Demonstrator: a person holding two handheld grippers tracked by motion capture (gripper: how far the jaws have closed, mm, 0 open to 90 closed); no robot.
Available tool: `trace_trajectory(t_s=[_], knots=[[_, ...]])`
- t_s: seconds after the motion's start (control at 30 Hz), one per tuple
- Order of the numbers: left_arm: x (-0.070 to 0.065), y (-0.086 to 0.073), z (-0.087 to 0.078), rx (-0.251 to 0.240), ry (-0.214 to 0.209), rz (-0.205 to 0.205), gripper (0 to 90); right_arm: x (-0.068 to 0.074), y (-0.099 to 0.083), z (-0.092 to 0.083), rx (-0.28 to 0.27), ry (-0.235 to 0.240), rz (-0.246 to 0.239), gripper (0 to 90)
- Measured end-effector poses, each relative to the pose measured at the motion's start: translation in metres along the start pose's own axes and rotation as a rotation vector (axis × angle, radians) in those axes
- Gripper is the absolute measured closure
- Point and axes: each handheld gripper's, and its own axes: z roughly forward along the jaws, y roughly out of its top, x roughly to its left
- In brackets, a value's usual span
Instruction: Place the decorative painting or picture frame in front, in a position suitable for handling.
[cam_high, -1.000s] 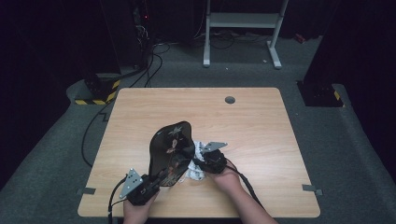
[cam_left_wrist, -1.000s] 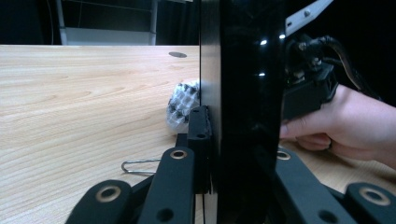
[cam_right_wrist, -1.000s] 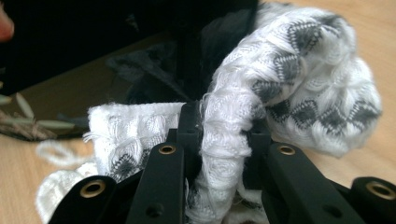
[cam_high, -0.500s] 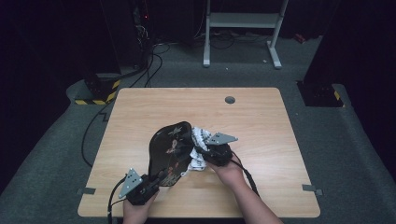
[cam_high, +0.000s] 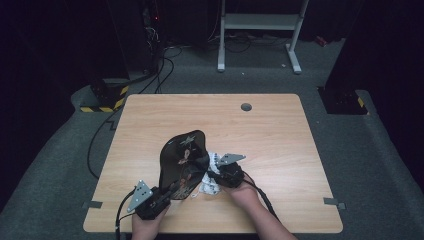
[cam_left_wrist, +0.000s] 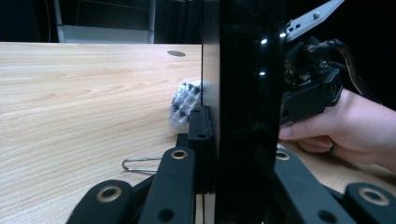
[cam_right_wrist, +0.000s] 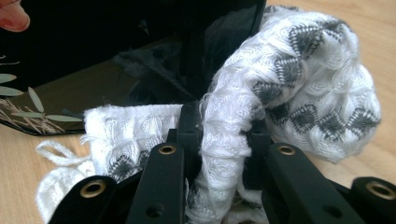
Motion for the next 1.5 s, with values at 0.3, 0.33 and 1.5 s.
trace_trajectory(t_s=[0.3, 0.33, 1.5], knots=[[0.000, 0.000, 0.000, -0.001, -0.004, -0.003, 79.8, -0.004, 0.033, -0.028, -0.119, -0.063, -0.044, 75.2], [0.000, 0.000, 0.000, -0.001, -0.003, -0.003, 79.9, -0.003, 0.039, -0.033, -0.139, -0.060, -0.052, 75.2], [-0.001, 0.001, 0.002, 0.007, 0.000, 0.005, 79.7, -0.007, -0.001, -0.062, -0.102, -0.138, 0.021, 74.1]])
